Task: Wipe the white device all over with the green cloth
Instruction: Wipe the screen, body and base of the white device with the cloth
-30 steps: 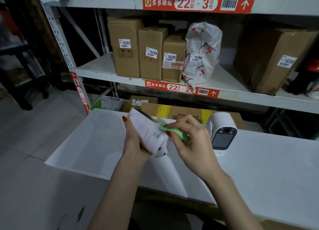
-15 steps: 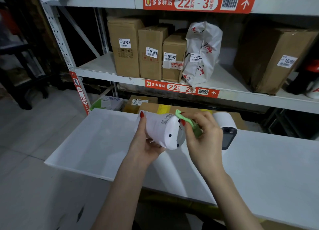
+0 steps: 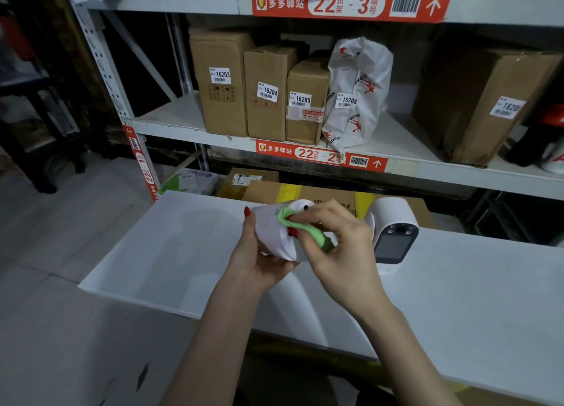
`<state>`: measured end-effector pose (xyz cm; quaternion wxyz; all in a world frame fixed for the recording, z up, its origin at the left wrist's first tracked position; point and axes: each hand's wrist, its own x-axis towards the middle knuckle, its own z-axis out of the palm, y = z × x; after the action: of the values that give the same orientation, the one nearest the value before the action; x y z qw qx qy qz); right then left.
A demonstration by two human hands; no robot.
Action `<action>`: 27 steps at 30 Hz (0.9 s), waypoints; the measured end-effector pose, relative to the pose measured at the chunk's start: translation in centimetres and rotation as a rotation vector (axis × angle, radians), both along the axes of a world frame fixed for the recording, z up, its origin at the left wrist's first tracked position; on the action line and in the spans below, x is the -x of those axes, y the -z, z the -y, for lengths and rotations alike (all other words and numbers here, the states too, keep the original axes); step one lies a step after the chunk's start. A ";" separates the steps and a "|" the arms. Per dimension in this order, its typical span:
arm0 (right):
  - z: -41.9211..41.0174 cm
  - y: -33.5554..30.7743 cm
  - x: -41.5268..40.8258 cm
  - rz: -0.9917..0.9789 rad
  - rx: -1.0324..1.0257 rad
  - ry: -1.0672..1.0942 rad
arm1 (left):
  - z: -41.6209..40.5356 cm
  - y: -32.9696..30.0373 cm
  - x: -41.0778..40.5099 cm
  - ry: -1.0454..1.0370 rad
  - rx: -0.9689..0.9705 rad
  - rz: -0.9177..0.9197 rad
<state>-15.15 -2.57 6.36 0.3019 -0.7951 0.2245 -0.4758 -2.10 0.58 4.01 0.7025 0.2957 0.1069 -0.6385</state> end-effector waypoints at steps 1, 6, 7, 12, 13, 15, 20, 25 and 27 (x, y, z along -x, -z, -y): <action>0.0 0.0 0.0 0.003 0.002 0.011 | 0.0 -0.1 0.0 0.004 0.002 0.005; 0.7 0.2 0.4 0.011 0.001 0.155 | 0.2 0.3 0.0 0.013 -0.032 0.021; 0.8 0.2 0.4 0.008 -0.006 0.163 | 0.2 0.4 0.0 0.015 -0.038 0.024; 0.5 -0.1 0.4 -0.033 -0.086 0.017 | 0.0 -0.2 0.4 -0.005 -0.062 0.034; 0.4 -0.2 0.4 -0.056 -0.101 -0.031 | -0.1 -0.4 0.3 -0.010 -0.066 0.038; 0.5 -0.3 0.6 -0.099 -0.133 -0.101 | -0.4 -0.7 0.2 -0.007 -0.072 0.060; 0.7 -0.1 0.6 -0.063 -0.159 -0.038 | -0.5 -1.1 0.5 -0.026 -0.088 0.070; 0.7 -0.2 0.7 -0.094 -0.167 -0.080 | -0.6 -1.2 0.6 -0.012 -0.070 0.051; 0.6 -0.3 0.9 -0.133 -0.166 -0.143 | -0.6 -1.2 0.5 -0.023 -0.076 0.049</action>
<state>-16.01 -3.15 6.71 0.3843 -0.8110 0.2256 -0.3790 -2.61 1.22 5.22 0.7003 0.3365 0.1171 -0.6185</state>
